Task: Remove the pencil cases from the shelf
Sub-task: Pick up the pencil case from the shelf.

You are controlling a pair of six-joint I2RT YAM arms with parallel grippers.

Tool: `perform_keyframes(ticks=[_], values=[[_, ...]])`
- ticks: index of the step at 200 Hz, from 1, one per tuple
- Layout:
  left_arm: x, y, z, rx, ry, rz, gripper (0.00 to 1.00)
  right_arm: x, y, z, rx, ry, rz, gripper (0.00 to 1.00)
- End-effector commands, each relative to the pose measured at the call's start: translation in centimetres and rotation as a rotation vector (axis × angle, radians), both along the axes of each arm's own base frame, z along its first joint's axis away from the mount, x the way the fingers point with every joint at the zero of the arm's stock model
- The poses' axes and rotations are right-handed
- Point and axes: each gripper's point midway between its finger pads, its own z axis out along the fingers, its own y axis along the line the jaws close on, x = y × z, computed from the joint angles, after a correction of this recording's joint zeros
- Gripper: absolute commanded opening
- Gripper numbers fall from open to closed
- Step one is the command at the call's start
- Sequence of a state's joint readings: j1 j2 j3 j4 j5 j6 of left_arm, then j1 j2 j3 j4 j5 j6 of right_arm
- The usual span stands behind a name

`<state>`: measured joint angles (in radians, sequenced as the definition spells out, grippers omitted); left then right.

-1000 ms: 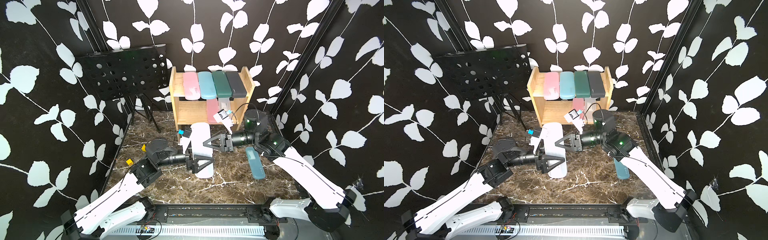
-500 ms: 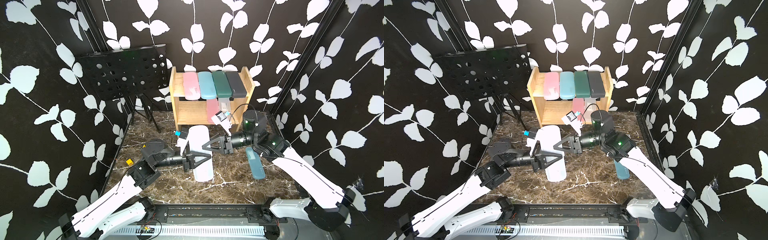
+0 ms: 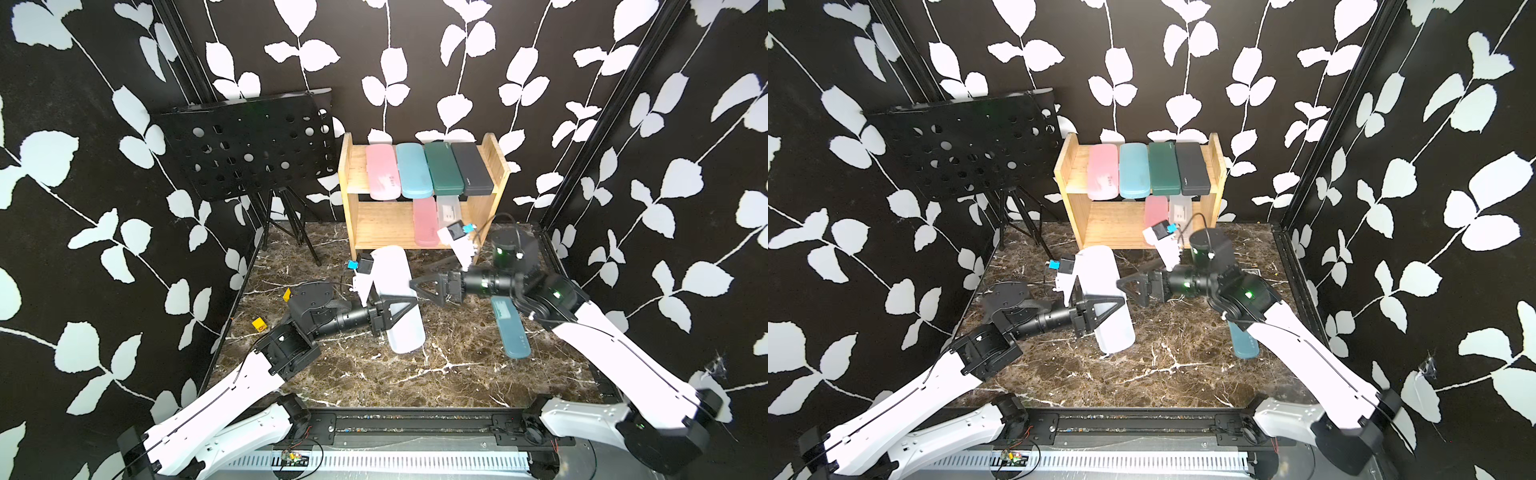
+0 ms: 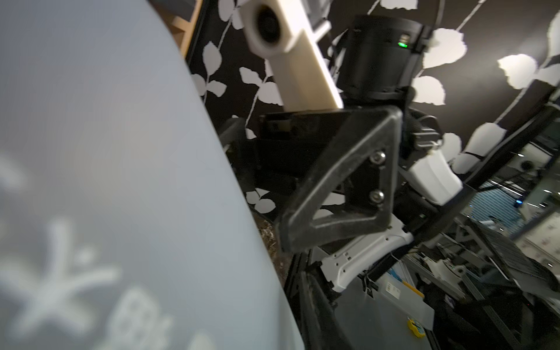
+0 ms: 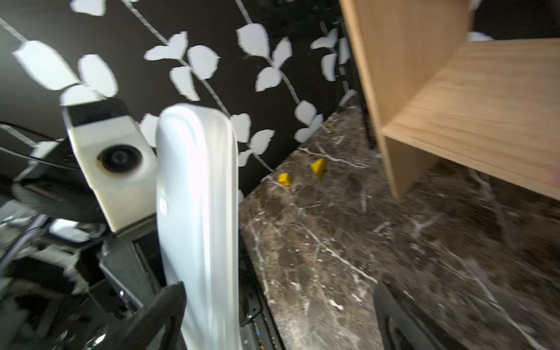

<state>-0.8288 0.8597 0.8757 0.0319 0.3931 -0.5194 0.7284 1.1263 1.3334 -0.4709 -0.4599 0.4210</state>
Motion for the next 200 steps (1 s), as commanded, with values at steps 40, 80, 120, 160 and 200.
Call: perform_keyframes(ticks=[40,80,120,160,200], values=[[6.2,1.2,-0.7,0.129,0.011,0.319,0.01,-1.2,-3.7,-6.2,-0.27,-0.091,-0.221,0.99],[6.6,0.4,-0.9,0.115,0.02,0.307,0.01,-1.4,1.1,-7.0,-0.295,-0.118,-0.157,0.99],[6.5,0.6,-1.4,0.128,0.018,0.305,0.01,-1.1,4.9,-6.6,-0.277,-0.114,-0.101,0.99],[6.0,1.0,-1.2,0.12,0.011,0.302,0.01,-1.7,6.4,-6.2,-0.228,-0.107,-0.054,0.99],[5.8,1.2,-1.0,0.104,0.012,0.291,0.01,-2.4,7.3,-5.6,-0.182,-0.1,-0.01,0.99]])
